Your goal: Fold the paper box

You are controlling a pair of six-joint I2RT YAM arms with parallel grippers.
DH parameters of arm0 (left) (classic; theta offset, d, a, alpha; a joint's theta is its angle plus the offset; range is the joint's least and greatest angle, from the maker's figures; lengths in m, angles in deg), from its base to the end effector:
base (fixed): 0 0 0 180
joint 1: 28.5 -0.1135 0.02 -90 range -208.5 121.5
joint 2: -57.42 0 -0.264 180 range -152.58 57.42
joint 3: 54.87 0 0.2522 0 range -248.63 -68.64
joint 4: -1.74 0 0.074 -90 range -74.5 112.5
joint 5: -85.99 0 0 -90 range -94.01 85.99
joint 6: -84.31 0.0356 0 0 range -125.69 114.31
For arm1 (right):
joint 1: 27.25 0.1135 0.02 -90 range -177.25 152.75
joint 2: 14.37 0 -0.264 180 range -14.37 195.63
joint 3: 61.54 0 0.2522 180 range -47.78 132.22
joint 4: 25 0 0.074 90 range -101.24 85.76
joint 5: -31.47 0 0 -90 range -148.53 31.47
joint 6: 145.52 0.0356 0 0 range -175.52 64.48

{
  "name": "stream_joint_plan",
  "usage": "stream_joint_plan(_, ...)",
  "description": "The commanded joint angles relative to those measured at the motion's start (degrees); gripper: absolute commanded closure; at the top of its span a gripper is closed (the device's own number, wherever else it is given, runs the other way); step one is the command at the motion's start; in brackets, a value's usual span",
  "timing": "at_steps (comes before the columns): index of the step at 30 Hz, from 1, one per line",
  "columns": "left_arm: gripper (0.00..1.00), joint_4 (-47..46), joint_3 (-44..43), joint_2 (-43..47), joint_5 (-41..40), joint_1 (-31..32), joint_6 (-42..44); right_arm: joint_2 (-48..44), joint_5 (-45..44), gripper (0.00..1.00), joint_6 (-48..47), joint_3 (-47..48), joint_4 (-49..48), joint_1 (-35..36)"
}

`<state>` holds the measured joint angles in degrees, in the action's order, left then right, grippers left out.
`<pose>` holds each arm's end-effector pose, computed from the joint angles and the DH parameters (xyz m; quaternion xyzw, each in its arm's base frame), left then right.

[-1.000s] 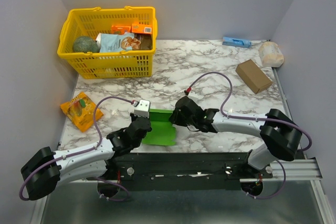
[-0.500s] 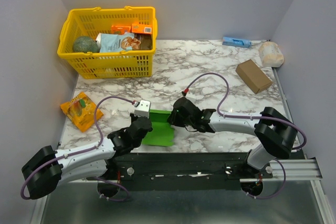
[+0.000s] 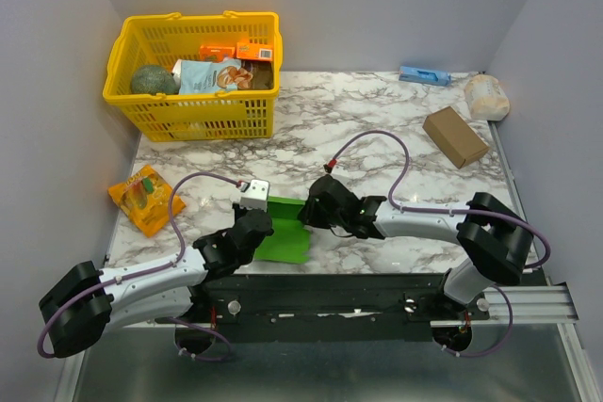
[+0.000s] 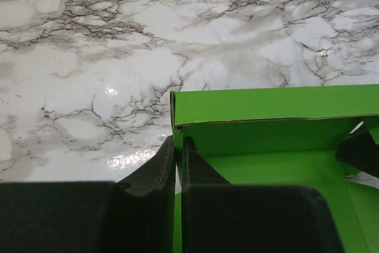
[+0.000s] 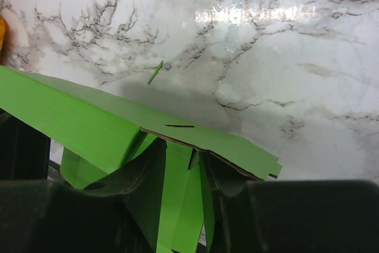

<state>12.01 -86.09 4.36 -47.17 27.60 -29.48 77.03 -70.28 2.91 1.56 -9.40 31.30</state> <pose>0.1207 -0.1359 0.1775 0.0554 0.8311 -0.0422 0.5517 0.1768 0.2751 0.1824 0.0391 0.9154 0.2828 0.2839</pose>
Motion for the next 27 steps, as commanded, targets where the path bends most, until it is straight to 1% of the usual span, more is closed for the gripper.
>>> stream_joint_plan(1,1.00,-2.4,-2.1,-0.2,3.3,0.9,-0.9,-1.0,1.5,0.59,1.1,2.0,-6.3,1.7)
stream_joint_plan(3,1.00,-1.0,-2.2,0.1,2.4,0.9,-1.9,-1.7,0.3,0.55,0.8,1.9,-4.2,1.7)
stream_joint_plan(5,1.00,-0.2,-2.1,1.2,0.3,0.8,-3.4,-3.1,-2.1,0.52,1.1,0.9,0.1,1.6)
stream_joint_plan(9,1.00,0.6,-2.1,1.8,-0.6,0.2,-4.7,-7.7,-3.1,0.46,2.9,-6.1,0.8,1.7)
stream_joint_plan(15,1.00,1.2,-3.4,-0.7,0.0,-0.2,-4.4,-14.6,-2.3,0.45,4.1,-11.0,0.3,1.7)
stream_joint_plan(18,1.00,1.2,-3.3,-0.8,0.3,-0.2,-4.3,-16.0,-2.5,0.48,5.9,-13.0,1.3,1.8)
stream_joint_plan(23,1.00,0.7,-2.8,0.3,0.7,-0.2,-4.0,-17.0,-5.8,0.63,6.9,-13.9,2.4,1.7)
stream_joint_plan(27,1.00,0.5,-2.6,0.4,1.0,-0.3,-3.8,-14.9,-7.3,0.73,6.5,-12.3,3.6,1.8)
